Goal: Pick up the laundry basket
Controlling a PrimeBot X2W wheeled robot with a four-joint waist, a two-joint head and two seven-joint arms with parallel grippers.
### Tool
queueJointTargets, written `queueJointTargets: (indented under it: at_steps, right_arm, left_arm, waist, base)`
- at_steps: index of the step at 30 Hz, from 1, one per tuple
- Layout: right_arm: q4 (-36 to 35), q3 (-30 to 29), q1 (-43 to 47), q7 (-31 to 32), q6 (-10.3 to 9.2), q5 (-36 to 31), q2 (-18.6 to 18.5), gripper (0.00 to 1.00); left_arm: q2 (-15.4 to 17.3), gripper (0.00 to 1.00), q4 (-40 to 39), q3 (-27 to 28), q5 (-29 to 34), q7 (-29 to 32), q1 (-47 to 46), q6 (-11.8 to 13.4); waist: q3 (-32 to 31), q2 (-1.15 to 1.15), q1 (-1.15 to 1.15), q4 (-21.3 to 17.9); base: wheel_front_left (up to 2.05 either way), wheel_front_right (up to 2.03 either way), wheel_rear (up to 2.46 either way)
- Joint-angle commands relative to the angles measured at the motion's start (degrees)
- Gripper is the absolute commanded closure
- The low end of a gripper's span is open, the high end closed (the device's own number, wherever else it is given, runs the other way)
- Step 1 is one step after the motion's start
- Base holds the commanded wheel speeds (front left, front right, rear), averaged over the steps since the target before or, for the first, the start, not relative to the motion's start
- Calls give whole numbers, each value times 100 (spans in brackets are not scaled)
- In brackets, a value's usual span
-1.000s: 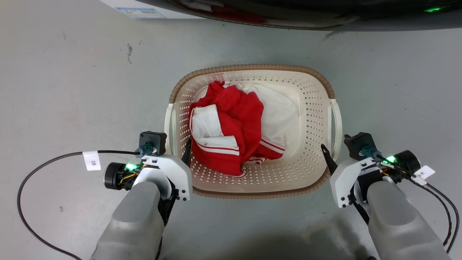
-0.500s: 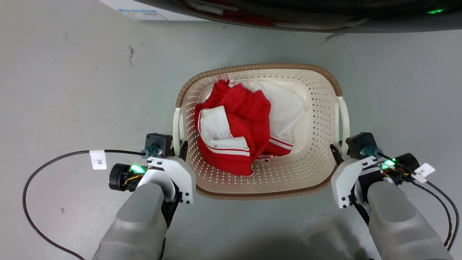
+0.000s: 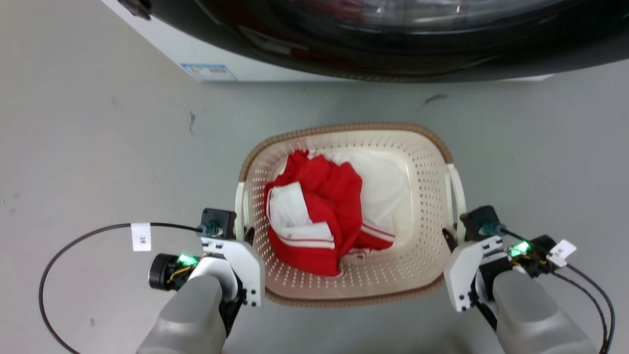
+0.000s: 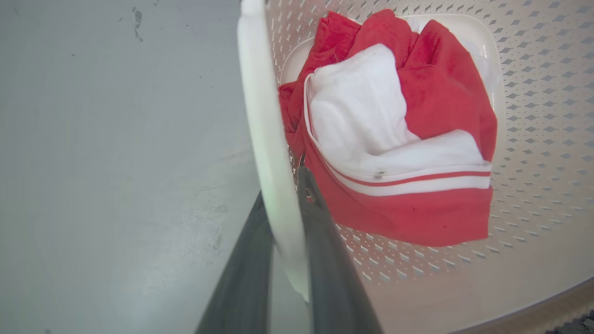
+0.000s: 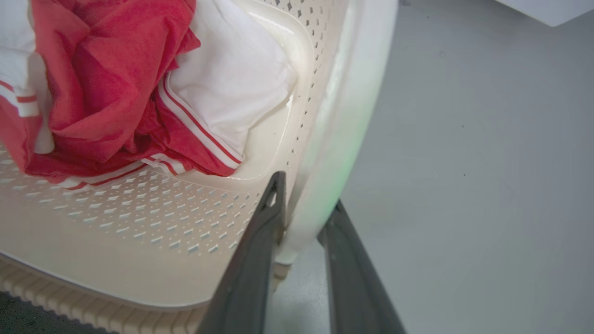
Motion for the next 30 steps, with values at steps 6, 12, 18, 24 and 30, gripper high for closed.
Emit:
queueJointTargets:
  at_steps: [6, 12, 18, 24, 30]
  right_arm:
    - [35, 567, 279, 178, -5, 419, 2, 100]
    - [36, 1104, 428, 411, -5, 889, 6, 100]
    - [-38, 1608, 553, 744, -4, 1370, 13, 100]
    - [-102, 2082, 648, 1105, -3, 1824, 16, 100]
    - [-98, 2442, 742, 1355, -3, 2224, 17, 100]
  left_arm:
    - [3, 100, 78, -194, -136, 268, 294, -38]
    - [-2, 100, 110, -303, -260, 570, 487, -53]
    - [-4, 100, 124, -361, -337, 890, 596, -75]
    - [27, 100, 122, -436, -402, 1143, 674, -102]
    - [93, 100, 127, -507, -501, 1402, 773, -102]
  waist:
    - [-773, 0, 0, -38]
    - [-1210, 0, 0, -37]
    - [-1639, 0, 0, -34]
    - [-2044, 0, 0, -58]
    - [-2426, 0, 0, -96]
  base:
    - [0, 0, 0]
    - [0, 0, 0]
    - [0, 0, 0]
    - [0, 0, 0]
    - [0, 0, 0]
